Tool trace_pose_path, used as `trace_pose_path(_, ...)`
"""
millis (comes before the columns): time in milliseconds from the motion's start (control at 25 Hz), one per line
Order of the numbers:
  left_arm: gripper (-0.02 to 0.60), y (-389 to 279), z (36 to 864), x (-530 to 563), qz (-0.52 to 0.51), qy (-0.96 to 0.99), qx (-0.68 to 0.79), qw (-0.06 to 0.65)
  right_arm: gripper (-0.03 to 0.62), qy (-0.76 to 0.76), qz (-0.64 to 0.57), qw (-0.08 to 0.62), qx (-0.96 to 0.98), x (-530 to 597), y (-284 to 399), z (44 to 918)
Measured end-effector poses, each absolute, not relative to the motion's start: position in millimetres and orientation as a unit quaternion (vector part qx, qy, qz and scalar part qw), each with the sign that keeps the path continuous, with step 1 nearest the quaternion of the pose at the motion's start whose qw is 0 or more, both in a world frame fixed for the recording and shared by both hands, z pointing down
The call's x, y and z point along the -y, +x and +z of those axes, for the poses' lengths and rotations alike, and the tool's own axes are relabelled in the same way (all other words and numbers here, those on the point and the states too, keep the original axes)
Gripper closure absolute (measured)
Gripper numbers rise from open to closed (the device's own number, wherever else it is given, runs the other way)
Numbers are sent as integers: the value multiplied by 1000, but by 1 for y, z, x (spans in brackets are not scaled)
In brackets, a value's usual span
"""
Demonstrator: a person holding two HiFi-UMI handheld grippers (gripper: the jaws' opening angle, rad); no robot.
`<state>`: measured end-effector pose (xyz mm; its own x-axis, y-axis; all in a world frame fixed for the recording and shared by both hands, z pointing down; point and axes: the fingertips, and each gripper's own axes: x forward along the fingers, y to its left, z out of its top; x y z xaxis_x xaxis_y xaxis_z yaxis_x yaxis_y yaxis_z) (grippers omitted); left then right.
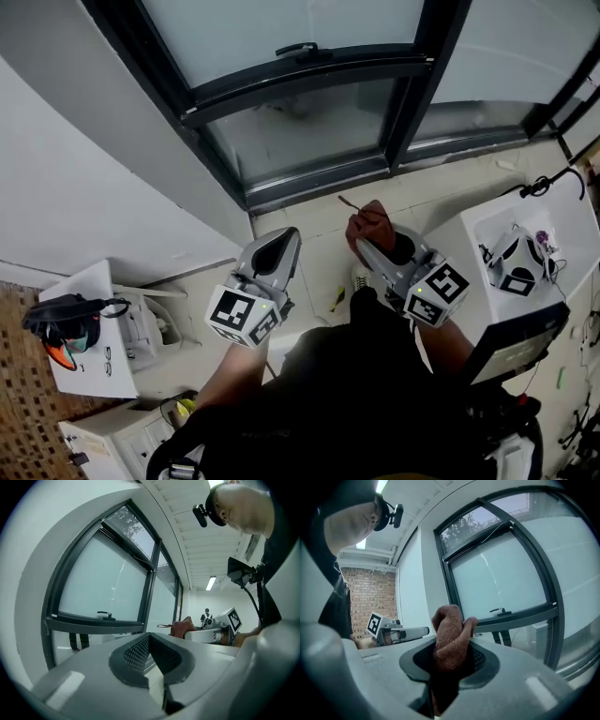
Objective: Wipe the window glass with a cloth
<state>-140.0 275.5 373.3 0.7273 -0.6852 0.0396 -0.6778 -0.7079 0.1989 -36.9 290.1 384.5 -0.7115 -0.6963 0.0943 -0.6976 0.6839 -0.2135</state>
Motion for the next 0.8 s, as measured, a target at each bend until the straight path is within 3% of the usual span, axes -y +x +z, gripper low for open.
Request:
trace_pose_path(520, 565, -85, 368, -160, -2, 925, 370, 81, 508, 360, 89, -33, 928, -155, 5, 361)
trace_pose_path(800, 565, -36, 356, -77, -4, 919, 387, 73, 508, 365, 89, -40, 926, -69, 66, 357)
